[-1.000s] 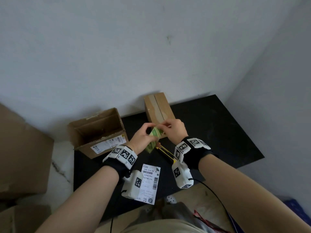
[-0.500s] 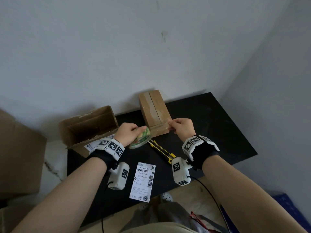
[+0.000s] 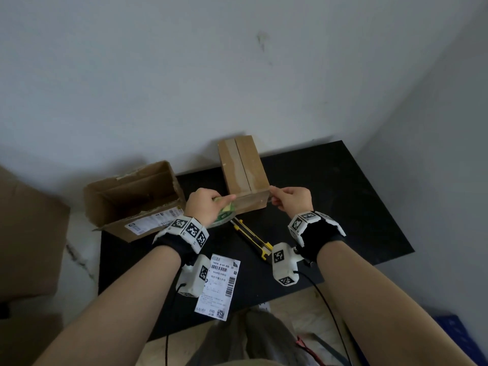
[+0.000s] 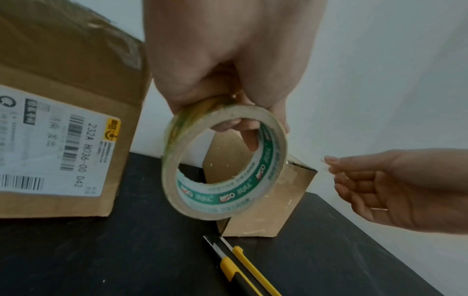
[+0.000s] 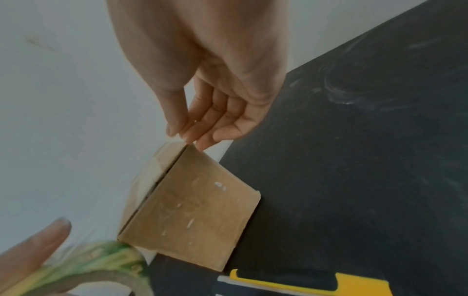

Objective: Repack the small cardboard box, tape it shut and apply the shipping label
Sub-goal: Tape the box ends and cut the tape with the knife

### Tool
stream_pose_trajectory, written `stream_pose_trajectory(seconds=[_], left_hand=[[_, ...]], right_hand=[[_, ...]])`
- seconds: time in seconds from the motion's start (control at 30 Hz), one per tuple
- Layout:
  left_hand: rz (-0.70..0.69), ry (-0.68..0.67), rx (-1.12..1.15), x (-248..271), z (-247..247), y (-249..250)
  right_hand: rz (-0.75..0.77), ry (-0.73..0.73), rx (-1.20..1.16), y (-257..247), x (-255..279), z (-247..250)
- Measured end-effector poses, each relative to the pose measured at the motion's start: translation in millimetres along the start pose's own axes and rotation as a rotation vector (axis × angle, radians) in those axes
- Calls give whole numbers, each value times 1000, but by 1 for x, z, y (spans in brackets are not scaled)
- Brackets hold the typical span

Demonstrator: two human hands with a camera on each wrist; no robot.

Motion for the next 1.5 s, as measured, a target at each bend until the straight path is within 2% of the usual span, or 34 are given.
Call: stream_pose_trajectory(seconds=[0.2,0.7,1.23,1.5], left_hand=[[10,16,6,-3,-2,0],[102,37,-80,-21,-7,4],[172,-28,-97,-23,-8,-1],[189,-36,-107,-24,-8,-2]], right_hand=[[74,-1,92,-1,-12,-1],[112,16,276,-10,-19,2],[70,-60,259,2,-23,-3],[31,-18,281,9,-24,0]])
Point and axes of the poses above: each hand's wrist, its own x-axis away from the middle knuckle, its own z-axis out of the back of the hand, y = z × x, the point moved 6 cm from there along -x, towards the middle knuckle, and after that the axes turned 11 degrees about z, right-handed, at the moved point
